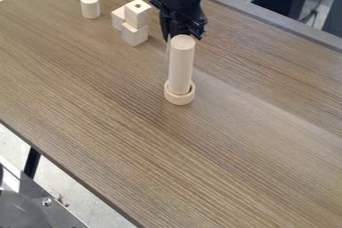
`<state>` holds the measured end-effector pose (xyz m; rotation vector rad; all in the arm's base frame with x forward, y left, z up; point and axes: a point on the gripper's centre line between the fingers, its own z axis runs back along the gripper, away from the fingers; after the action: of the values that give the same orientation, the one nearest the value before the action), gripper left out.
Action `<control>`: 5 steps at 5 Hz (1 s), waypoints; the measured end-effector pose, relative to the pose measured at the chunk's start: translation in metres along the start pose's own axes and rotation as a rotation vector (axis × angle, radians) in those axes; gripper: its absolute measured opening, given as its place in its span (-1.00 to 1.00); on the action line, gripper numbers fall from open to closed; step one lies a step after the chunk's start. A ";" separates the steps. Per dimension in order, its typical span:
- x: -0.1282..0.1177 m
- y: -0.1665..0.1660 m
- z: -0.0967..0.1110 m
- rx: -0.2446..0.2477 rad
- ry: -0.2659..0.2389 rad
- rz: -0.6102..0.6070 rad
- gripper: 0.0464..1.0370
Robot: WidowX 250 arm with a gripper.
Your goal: Remove the rod from the cube and put on top of the table
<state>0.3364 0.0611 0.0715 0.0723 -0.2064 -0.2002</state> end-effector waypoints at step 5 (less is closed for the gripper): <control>0.009 0.028 -0.014 -0.016 -0.010 0.051 -0.87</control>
<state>0.3530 0.0872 0.0625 0.0505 -0.2165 -0.1510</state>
